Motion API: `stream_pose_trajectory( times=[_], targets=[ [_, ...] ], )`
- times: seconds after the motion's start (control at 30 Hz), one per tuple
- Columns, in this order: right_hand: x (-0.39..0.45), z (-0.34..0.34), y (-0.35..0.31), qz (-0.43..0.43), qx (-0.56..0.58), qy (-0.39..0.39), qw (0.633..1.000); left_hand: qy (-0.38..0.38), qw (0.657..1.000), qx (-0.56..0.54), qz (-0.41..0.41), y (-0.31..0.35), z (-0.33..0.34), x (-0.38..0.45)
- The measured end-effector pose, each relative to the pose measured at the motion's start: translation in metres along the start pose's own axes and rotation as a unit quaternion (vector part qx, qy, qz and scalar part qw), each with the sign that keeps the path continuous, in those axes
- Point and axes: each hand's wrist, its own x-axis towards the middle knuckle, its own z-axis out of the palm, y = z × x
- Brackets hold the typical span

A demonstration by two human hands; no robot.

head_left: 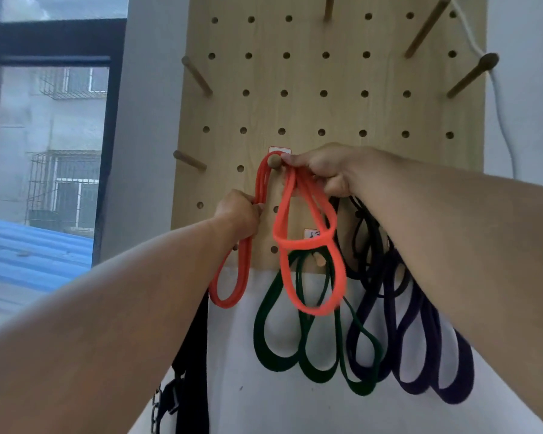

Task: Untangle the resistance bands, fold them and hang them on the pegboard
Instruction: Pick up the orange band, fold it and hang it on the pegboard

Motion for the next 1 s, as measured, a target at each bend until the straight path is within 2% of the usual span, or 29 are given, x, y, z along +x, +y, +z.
stream_pose_trajectory(
  times=[0.17, 0.23, 0.3, 0.47, 0.53, 0.6, 0.63, 0.73, 0.83, 0.93, 1.0],
  targets=[
    [0.038, 0.023, 0.018, -0.102, 0.050, 0.177, 0.978, 0.012, 0.999, -0.047, -0.004, -0.010, 0.005, 0.001],
    [0.049, 0.028, 0.029, -0.121, 0.078, 0.254, 0.956, 0.023, 0.996, -0.088, 0.002, -0.009, 0.005, 0.003],
    [0.054, 0.034, 0.042, -0.120, 0.105, 0.297, 0.942, 0.028, 0.994, -0.110, 0.006, -0.008, 0.005, 0.006],
    [0.066, 0.041, 0.063, -0.097, 0.067, 0.321, 0.940, 0.041, 0.994, -0.089, 0.039, -0.008, 0.008, 0.017],
    [0.062, 0.039, 0.060, -0.108, -0.089, 0.358, 0.923, 0.059, 0.992, -0.099, 0.045, -0.004, 0.007, 0.022],
    [0.057, 0.033, 0.057, -0.154, -0.293, 0.384, 0.862, 0.068, 0.991, -0.111, 0.044, 0.002, 0.007, 0.026],
    [0.053, 0.030, 0.054, -0.189, -0.343, 0.368, 0.843, 0.067, 0.990, -0.114, 0.044, 0.004, 0.008, 0.027],
    [0.048, 0.018, 0.049, -0.278, -0.371, 0.304, 0.832, 0.061, 0.992, -0.102, 0.052, 0.010, 0.012, 0.027],
    [0.047, 0.013, 0.052, -0.269, -0.411, 0.293, 0.821, 0.066, 0.995, -0.039, 0.061, 0.012, 0.016, 0.021],
    [0.052, 0.013, 0.048, -0.252, -0.433, 0.325, 0.802, 0.139, 0.974, 0.151, 0.094, 0.016, 0.016, 0.015],
    [0.056, 0.012, 0.042, -0.246, -0.438, 0.335, 0.797, 0.172, 0.970, 0.142, 0.100, 0.020, 0.011, 0.014]
  ],
)
